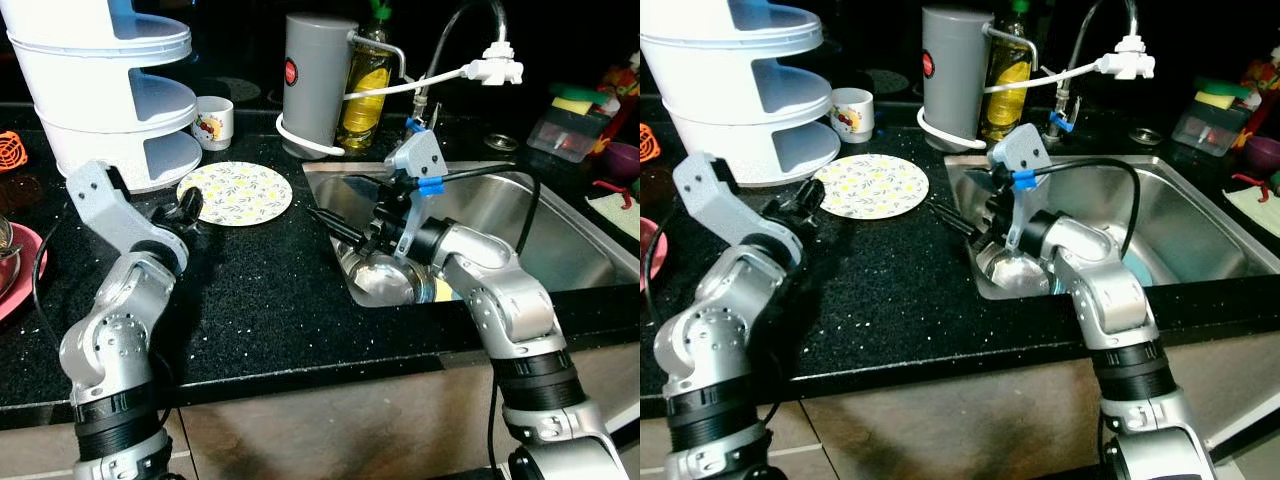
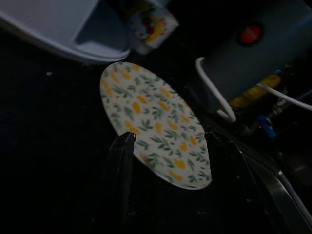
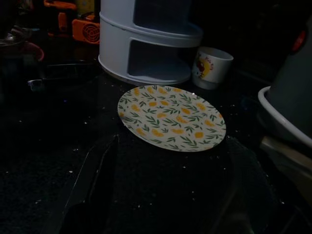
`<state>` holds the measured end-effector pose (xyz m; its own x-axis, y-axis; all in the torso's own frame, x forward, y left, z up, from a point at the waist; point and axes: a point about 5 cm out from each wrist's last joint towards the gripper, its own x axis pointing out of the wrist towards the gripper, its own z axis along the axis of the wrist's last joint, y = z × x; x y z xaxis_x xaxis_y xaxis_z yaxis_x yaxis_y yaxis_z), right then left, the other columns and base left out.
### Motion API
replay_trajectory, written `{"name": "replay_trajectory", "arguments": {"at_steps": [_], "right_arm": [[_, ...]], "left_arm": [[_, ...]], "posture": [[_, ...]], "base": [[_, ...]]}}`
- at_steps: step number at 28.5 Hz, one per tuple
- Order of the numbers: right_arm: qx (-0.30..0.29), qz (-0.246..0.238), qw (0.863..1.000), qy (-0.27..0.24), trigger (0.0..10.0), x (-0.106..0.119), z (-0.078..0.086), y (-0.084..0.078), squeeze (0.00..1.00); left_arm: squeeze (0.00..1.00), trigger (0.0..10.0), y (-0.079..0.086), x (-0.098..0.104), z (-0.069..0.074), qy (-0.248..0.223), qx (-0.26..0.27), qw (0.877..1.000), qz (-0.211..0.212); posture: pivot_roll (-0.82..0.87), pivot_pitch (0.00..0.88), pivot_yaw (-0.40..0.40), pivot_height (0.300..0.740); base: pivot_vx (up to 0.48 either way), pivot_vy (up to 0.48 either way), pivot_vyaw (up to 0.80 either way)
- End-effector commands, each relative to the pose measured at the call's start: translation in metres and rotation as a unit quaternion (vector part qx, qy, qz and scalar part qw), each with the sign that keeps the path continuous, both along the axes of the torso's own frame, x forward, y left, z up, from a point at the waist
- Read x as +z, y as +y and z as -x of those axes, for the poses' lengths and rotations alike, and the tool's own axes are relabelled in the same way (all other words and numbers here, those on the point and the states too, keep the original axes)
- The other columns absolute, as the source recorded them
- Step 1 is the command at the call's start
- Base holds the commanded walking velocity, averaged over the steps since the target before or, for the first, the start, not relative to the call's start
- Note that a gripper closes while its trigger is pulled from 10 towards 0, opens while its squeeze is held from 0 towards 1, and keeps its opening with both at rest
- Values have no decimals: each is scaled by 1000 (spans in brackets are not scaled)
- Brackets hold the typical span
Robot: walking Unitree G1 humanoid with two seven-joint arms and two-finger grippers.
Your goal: Kitchen organization
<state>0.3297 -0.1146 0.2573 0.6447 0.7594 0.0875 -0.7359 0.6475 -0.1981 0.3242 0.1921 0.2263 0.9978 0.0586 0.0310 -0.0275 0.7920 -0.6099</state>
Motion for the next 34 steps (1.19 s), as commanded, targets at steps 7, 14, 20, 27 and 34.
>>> {"name": "replay_trajectory", "arguments": {"at_steps": [7, 14, 20, 27, 34], "right_arm": [[-4, 9, 1000, 2, 10000, 2, 8, -6, 0], [-6, 19, 1000, 3, 10000, 3, 11, -8, 0], [-10, 34, 999, 5, 10000, 7, 15, -11, 0], [-12, 40, 999, 5, 10000, 9, 18, -12, 0], [-14, 44, 999, 5, 10000, 12, 20, -12, 0]], "left_arm": [[0, 10000, 12, -4, -20, 70, 10, 994, 83], [0, 10000, 14, -5, -30, 109, -17, 988, 107], [0, 10000, 12, -1, -42, 151, -54, 974, 161], [0, 10000, 6, -4, -47, 168, -79, 966, 179], [0, 10000, -1, -4, -54, 168, -109, 960, 196]], "posture": [[-15, 0, -74, 740], [-28, 0, -73, 740], [-40, 0, -74, 740], [-52, 0, -75, 740], [-66, 0, -74, 740]], "base": [[0, 0, 0], [0, 0, 0], [0, 0, 0], [0, 0, 0], [0, 0, 0]]}}
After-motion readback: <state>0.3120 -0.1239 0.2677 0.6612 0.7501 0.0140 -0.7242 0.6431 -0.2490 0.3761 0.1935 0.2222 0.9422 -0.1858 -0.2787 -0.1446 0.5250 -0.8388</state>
